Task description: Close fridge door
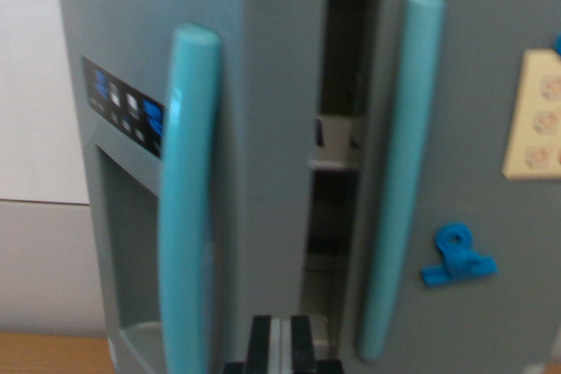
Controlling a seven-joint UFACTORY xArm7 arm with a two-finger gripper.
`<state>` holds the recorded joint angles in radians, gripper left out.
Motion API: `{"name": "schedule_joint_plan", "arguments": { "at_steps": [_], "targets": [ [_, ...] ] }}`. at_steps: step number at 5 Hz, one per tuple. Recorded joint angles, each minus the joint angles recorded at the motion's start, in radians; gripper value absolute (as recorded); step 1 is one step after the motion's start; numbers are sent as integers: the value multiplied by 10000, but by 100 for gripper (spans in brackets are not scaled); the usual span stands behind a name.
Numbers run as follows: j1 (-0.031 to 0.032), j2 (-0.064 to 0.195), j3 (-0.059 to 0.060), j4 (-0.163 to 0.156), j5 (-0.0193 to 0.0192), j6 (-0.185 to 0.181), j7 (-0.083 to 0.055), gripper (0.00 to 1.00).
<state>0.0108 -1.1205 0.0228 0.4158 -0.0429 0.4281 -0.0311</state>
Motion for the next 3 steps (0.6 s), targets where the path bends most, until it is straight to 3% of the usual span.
{"name": "schedule_joint_plan", "arguments": {
  "at_steps": [1, 2, 3],
  "targets": [
    [0, 775, 238, 591, 0, 0, 0, 100],
    [0, 775, 238, 591, 0, 0, 0, 100],
    [0, 1668, 478, 1102, 0, 0, 0, 100]
  ]
}}
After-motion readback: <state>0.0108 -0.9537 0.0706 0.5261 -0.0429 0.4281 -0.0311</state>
